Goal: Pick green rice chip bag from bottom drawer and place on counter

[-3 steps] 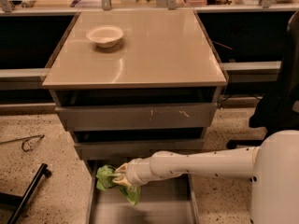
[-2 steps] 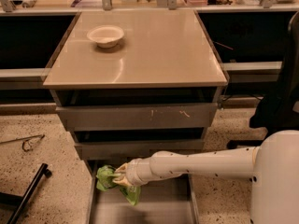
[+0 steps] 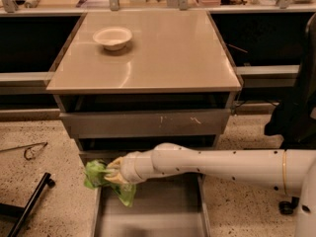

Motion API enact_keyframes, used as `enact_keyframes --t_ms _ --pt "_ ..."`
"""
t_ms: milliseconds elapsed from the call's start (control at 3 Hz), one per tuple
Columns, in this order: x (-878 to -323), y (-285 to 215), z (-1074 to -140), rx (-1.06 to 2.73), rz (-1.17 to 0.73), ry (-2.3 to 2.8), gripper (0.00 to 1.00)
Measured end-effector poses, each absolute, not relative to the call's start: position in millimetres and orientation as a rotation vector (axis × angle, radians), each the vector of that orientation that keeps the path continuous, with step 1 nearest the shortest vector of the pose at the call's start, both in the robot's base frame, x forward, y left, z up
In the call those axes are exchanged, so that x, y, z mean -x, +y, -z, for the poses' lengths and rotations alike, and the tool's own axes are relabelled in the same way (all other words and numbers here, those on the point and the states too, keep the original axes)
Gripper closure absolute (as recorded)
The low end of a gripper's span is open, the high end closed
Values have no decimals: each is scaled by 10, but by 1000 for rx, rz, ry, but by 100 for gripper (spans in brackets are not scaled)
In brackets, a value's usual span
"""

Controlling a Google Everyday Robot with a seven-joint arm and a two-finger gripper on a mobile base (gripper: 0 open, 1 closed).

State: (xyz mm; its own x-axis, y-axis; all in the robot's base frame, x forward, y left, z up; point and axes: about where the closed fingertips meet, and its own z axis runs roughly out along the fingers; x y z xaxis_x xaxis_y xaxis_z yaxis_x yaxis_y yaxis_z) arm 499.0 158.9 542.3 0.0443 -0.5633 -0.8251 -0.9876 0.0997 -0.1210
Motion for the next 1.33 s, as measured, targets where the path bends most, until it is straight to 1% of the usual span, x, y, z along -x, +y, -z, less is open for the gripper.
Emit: enact_keyframes --t_ms 333,667,1000,1333 --pt "-4908 1831 -6238 1566 -659 1587 100" --pt "-4895 1971 -6811 1620 -508 1522 100" --pt "-4881 2000 -7165 1636 -434 1471 100" --pt "-4882 2000 -7166 1636 -434 1471 100"
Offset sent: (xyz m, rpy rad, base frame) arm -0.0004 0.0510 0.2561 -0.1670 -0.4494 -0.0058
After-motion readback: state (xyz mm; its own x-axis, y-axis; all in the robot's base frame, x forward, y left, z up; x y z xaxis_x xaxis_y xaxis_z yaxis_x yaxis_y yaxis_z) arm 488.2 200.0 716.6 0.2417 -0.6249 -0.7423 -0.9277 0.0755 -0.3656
